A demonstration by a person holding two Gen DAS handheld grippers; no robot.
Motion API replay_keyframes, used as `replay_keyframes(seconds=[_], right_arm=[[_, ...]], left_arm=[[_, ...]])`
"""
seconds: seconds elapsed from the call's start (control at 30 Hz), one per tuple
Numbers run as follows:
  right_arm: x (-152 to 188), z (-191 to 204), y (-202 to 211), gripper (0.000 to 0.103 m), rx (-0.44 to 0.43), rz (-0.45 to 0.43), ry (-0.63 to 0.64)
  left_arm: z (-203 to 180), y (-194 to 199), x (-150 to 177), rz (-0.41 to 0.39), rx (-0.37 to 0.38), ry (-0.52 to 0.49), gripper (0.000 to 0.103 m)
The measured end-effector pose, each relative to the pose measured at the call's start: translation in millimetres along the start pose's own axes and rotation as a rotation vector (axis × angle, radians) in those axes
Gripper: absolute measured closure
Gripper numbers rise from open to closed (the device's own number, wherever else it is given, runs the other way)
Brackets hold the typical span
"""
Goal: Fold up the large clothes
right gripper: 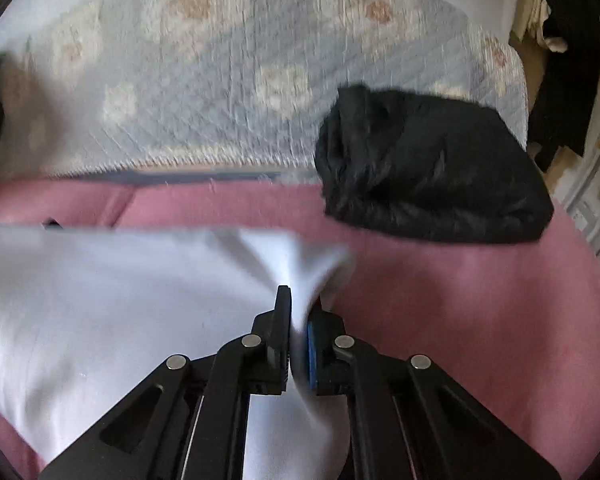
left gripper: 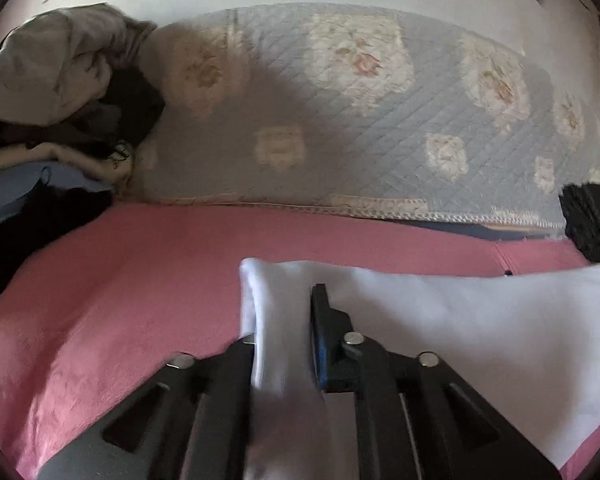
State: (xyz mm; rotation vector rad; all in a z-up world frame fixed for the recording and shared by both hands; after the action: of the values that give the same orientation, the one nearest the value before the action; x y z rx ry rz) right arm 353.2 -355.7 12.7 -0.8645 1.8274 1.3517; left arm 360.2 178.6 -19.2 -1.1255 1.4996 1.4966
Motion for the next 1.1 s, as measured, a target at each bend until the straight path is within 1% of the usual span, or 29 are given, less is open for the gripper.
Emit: replay_keyframes(seconds=[0.03,0.07,0.1,0.13,0.2,0.23,0.27,0.3,0.33,0.4,0.43,0.47,0.53,0.57,0.63,0.7,0.77,0.83,0.87,0.9,0.93,1.0,1.03,1.07,1.1], right_arm=[[1,-3,5,0.084,0.029,-0.005,-0.007],[-1,-8,14,0.080,0.062,-0.016,-0.010],[-3,-11,22,0.079,0.072,-0.026,-0.017],[-6,-18,33,0.079,0.075,-0.040,-0.040],[-13,-32,56,0.075,0.062,-0.077,-0.117],[-15,-33,64,0.067,0.049,-0.093,-0.141],[-17,-35,74,0.052,0.027,-0.106,-0.158],[-17,-32,82,0.046,-0.002,-0.105,-0.155],[-15,-27,91,0.042,-0.022,-0.103,-0.142],[-6,-19,109,0.042,-0.020,-0.123,-0.136],[-2,-17,119,0.042,-0.013,-0.144,-0.150],[3,-17,131,0.042,-0.016,-0.165,-0.176],[11,-16,149,0.042,-0.064,-0.189,-0.221],[15,-15,157,0.037,-0.094,-0.195,-0.234],[21,-11,170,0.033,-0.122,-0.204,-0.235],[25,-5,176,0.033,-0.134,-0.208,-0.214],[30,2,180,0.032,-0.139,-0.193,-0.204],[33,8,177,0.031,-0.175,-0.177,-0.210],[36,12,176,0.023,-0.192,-0.165,-0.215],[39,15,173,0.020,-0.199,-0.155,-0.222],[42,18,170,0.019,-0.194,-0.152,-0.234],[46,26,166,0.019,-0.217,-0.147,-0.242],[45,34,164,0.028,-0.244,-0.132,-0.225],[42,43,161,0.052,-0.269,-0.120,-0.198],[39,52,158,0.062,-0.294,-0.108,-0.172]], left_arm=[[2,8,-2,-0.007,-0.030,0.005,0.036],[7,17,-8,-0.025,-0.061,0.010,0.023],[12,30,-14,-0.057,-0.073,0.017,0.017],[14,45,-20,-0.083,-0.053,0.019,0.017],[11,69,-29,-0.093,0.014,0.004,0.016],[9,79,-30,-0.093,0.038,-0.005,0.015],[5,90,-30,-0.088,0.057,-0.020,0.015],[2,98,-29,-0.083,0.063,-0.027,0.013],[1,107,-27,-0.082,0.070,-0.017,0.011],[3,128,-20,-0.108,0.065,0.040,0.006],[5,141,-16,-0.150,0.050,0.069,0.000],[8,151,-13,-0.182,0.044,0.084,0.000],[6,167,-7,-0.204,0.070,0.086,0.000],[2,172,-4,-0.205,0.090,0.072,0.000],[-9,178,-3,-0.204,0.101,0.034,0.000],[-22,183,-2,-0.199,0.120,-0.004,0.000],[-35,186,-3,-0.190,0.148,0.001,0.000],[-46,181,-3,-0.158,0.171,0.018,0.001],[-53,177,-2,-0.138,0.193,0.028,0.002],[-60,172,0,-0.119,0.211,0.035,0.007],[-68,168,2,-0.102,0.226,0.035,0.014],[-83,156,7,-0.055,0.265,0.027,0.020],[-92,146,10,-0.018,0.276,0.008,0.030],[-103,134,10,0.021,0.296,-0.022,0.040],[-112,122,8,0.057,0.325,-0.046,0.061]])
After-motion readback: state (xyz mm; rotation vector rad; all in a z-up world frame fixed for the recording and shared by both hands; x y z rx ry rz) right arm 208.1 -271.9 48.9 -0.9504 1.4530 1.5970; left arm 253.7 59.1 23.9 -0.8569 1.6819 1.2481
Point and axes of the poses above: each gripper's, at about its wrist camera, not at the fingertips, and y roughly against the way its jaws point, z to its left, x to its underside, the point moved 3 cm from there along -y, roughly the way its jaws point, and after that the axes turned 15 degrees about -z, right-handed, at the moved point
